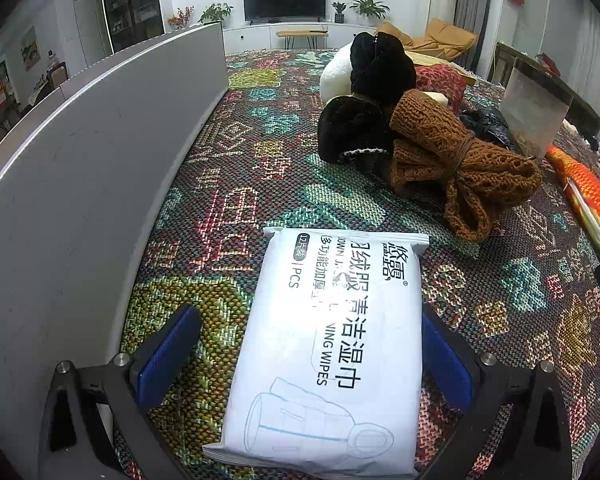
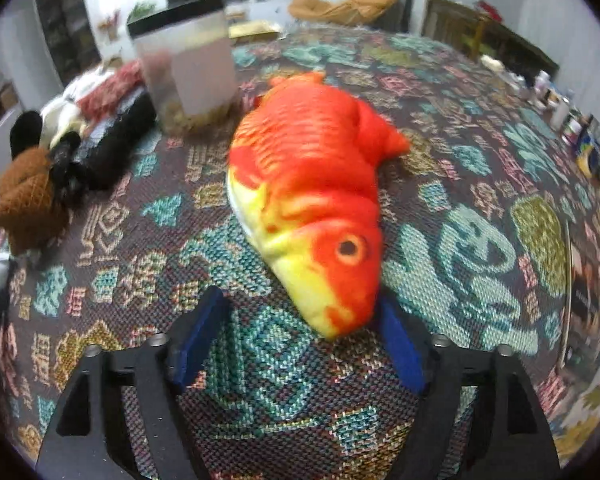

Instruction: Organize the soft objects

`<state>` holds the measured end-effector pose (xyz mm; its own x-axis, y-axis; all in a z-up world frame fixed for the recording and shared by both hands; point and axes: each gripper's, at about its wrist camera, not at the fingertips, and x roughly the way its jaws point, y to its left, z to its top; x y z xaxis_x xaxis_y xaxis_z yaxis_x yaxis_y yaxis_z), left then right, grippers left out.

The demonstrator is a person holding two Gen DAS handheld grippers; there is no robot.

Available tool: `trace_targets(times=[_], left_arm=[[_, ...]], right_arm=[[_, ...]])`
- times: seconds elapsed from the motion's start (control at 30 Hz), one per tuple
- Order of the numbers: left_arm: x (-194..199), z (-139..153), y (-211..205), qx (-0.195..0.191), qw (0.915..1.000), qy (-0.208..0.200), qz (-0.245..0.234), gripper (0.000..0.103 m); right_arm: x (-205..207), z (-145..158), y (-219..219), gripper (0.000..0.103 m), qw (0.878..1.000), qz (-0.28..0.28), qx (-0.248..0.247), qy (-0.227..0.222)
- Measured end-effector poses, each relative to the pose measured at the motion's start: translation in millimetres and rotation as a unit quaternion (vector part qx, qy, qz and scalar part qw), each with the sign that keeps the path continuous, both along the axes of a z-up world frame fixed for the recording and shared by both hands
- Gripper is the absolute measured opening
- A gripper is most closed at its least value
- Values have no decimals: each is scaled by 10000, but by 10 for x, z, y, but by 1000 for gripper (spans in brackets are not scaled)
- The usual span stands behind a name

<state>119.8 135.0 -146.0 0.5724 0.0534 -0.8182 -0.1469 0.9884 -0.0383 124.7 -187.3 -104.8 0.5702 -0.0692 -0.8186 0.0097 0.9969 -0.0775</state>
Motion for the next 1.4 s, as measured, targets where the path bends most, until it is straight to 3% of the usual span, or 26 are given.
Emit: trace_targets(times=[0.97, 1.07, 1.13, 1.2, 1.3, 1.4], left_arm=[[8, 7, 11, -36, 10000, 36, -23, 103], [73, 56, 68, -224, 9975, 557, -385, 103], [43, 115, 151, -508, 9957, 617, -472, 103], [-18, 190, 194, -662, 9945, 580, -566, 102], [-30, 227, 86, -222, 9959, 585, -656, 102], [-6, 169, -86, 165, 9935, 761, -833, 99]], right_arm=[[-39, -22, -16, 85, 10000, 14, 25, -27], [25, 9, -24, 86, 9992, 235, 48, 321], [110, 108, -99, 86, 9967, 315, 296, 694], [188, 316, -182, 86, 9971, 254, 432, 567], [414, 594, -181, 86, 9984, 266, 302, 390], [767, 695, -104, 86, 9980, 307, 215, 516]])
